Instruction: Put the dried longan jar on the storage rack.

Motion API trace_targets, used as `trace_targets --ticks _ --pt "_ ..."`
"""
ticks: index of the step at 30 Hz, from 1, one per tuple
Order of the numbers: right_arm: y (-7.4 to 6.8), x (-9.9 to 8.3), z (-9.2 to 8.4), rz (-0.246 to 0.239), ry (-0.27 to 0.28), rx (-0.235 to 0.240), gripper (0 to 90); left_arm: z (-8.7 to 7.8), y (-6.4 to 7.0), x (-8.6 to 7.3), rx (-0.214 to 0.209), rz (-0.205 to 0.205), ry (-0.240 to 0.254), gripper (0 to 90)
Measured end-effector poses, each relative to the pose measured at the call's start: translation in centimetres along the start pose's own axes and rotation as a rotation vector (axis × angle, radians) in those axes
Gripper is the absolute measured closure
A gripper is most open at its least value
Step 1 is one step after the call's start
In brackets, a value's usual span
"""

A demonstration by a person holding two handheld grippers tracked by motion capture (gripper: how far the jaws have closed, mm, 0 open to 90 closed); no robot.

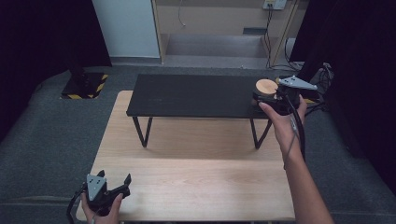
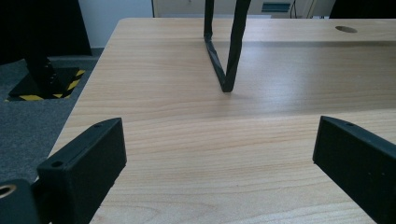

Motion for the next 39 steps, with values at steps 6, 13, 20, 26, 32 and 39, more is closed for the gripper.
trace_targets --ticks 6,13,20,26,32,39 --pt "-0.2 -0.3 0.1 0.003 -0.002 0.004 7.5 -0.1 0.0 0.0 0.001 0.001 0.001 1.4" --pt "-0.4 -0.7 -0.4 0.006 0.003 0.007 5.9 -0.2 -0.1 0.0 0.001 -0.001 0.005 1.4" --pt "-0.4 -1.2 -0.8 -0.004 0.021 0.022 5.8 -0.2 -0.1 0.0 -0.005 0.000 0.006 1.4" --pt "-0.6 -1.6 -0.8 -0.006 0.024 0.019 5.0 -0.5 -0.3 -0.1 0.003 -0.007 0.011 1.5" --pt "-0.8 -2.5 -1.5 0.001 0.038 0.023 4.3 -0.7 -0.5 0.0 0.003 -0.009 0.020 1.4" --pt "-1.3 -3.8 -1.8 0.000 0.038 0.007 2.9 -0.8 -0.4 0.0 -0.003 -0.007 0.022 1.4"
Point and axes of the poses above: each handheld gripper's, and its own axes: z roughly forward along the jaws, x roughly out of its top, y roughly to its right, the point moved 2 cm from there along z, roughly forward along the jaws, and after that the axes turned 3 degrees about -y, right-handed, at the moved point
